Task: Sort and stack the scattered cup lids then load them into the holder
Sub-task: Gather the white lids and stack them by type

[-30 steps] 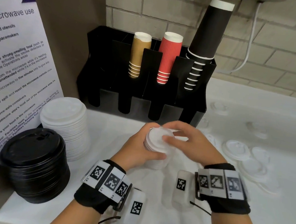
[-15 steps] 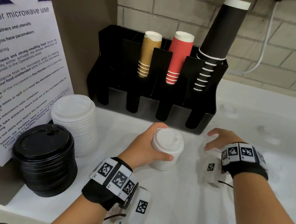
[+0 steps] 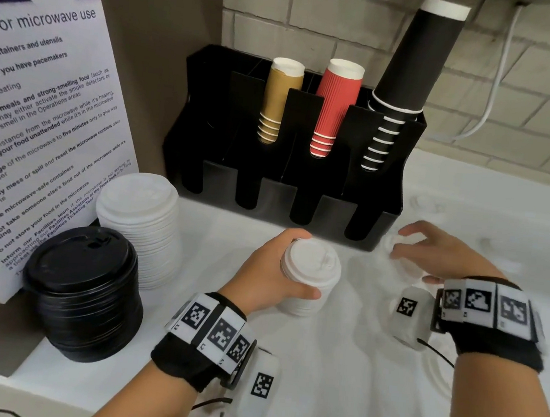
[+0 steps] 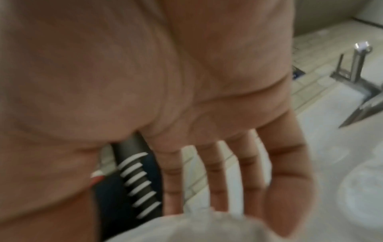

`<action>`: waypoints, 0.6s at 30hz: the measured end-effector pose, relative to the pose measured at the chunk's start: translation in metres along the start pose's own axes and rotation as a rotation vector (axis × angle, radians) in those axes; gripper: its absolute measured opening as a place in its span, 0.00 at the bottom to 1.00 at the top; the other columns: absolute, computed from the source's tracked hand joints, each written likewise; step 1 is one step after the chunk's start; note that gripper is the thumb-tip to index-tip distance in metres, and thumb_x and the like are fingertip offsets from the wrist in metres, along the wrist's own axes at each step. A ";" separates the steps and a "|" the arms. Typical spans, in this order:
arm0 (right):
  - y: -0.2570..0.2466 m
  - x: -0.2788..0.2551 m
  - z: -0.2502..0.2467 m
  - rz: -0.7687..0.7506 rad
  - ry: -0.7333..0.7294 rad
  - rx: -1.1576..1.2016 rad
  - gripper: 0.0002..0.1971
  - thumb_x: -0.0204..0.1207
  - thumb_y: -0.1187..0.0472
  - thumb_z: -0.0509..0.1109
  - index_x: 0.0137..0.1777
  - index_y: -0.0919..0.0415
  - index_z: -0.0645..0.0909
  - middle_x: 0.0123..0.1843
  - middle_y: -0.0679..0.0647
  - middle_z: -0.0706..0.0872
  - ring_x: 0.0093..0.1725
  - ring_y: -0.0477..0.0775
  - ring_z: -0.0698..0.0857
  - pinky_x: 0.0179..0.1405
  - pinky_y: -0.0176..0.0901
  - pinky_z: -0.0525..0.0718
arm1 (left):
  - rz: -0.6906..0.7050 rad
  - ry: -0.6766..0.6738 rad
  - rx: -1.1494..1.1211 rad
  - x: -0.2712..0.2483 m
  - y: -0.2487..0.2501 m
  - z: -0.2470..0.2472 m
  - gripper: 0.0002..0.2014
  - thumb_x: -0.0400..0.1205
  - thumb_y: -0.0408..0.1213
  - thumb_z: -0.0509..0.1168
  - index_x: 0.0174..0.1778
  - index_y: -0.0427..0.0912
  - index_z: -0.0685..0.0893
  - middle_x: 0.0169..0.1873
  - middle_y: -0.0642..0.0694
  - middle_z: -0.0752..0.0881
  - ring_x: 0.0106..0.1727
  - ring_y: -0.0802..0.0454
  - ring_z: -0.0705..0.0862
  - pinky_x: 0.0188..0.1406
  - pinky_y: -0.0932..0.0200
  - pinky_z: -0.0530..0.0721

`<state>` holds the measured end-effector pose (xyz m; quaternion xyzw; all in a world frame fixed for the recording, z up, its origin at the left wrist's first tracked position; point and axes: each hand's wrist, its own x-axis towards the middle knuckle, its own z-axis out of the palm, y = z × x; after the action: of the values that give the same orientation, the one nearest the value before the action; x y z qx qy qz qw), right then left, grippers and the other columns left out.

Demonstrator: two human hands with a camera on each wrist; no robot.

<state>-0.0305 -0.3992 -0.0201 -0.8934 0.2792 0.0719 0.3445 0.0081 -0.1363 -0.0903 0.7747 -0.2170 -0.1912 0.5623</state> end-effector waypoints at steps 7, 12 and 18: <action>-0.031 -0.043 0.036 -0.494 -0.111 0.285 0.20 0.67 0.60 0.79 0.55 0.40 0.82 0.48 0.36 0.85 0.42 0.38 0.85 0.40 0.26 0.81 | 0.014 0.032 -0.003 0.002 -0.002 0.004 0.35 0.65 0.37 0.84 0.63 0.61 0.76 0.55 0.64 0.81 0.55 0.72 0.78 0.45 0.74 0.76; -0.036 -0.044 0.060 -0.570 -0.129 0.175 0.22 0.67 0.60 0.80 0.58 0.41 0.81 0.51 0.37 0.83 0.50 0.38 0.82 0.44 0.26 0.80 | 0.012 0.040 -0.030 0.001 -0.003 0.004 0.41 0.63 0.36 0.85 0.69 0.58 0.71 0.59 0.63 0.80 0.56 0.72 0.78 0.45 0.75 0.77; -0.041 -0.044 0.067 -0.581 -0.070 0.129 0.24 0.66 0.62 0.80 0.61 0.46 0.82 0.61 0.46 0.82 0.57 0.46 0.81 0.60 0.40 0.80 | -0.003 0.044 -0.032 0.003 -0.004 0.006 0.51 0.63 0.33 0.85 0.77 0.56 0.62 0.65 0.57 0.80 0.59 0.66 0.79 0.50 0.70 0.76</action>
<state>-0.0410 -0.3106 -0.0329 -0.9092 0.0038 -0.0170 0.4159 0.0080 -0.1413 -0.0959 0.7699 -0.2004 -0.1781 0.5790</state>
